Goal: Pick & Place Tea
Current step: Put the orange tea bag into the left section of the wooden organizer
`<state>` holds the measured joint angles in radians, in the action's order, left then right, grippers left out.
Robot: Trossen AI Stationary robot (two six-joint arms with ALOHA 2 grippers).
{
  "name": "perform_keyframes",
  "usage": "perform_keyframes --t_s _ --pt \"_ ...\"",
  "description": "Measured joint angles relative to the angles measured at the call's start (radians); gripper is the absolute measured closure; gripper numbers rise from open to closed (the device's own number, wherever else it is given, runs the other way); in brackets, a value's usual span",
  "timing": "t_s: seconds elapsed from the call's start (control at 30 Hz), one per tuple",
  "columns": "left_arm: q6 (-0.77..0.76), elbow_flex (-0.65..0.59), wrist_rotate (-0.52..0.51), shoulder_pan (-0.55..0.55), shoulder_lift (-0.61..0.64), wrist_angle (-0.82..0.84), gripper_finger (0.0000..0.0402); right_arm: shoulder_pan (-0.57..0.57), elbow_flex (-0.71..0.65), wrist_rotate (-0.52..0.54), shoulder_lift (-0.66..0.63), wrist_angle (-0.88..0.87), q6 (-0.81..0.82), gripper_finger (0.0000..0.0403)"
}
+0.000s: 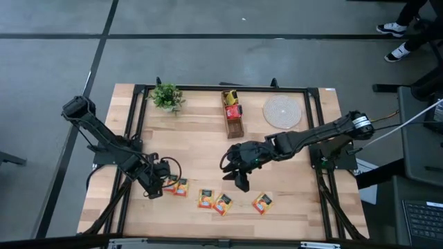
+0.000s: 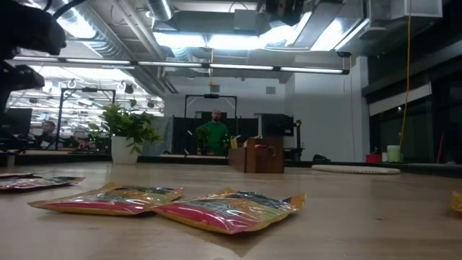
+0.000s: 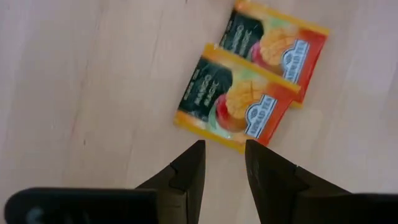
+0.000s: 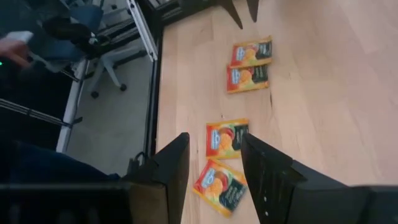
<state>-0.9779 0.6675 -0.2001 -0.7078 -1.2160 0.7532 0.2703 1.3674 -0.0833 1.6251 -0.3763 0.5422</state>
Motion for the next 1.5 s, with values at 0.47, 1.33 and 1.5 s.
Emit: perform_keyframes --t_s 0.47,1.33,1.5 --pt "0.067 -0.007 -0.061 0.065 0.0 -0.011 0.0292 -0.001 0.0 0.011 0.005 0.029 -0.027 0.0257" --pt "0.57 -0.007 0.226 0.292 -0.147 -0.154 0.0154 -0.001 0.0 0.024 0.005 0.025 -0.002 0.0257" --pt "0.597 0.017 0.183 0.272 -0.185 -0.155 0.0152 -0.001 0.0 0.05 0.005 0.025 -0.021 0.0257"
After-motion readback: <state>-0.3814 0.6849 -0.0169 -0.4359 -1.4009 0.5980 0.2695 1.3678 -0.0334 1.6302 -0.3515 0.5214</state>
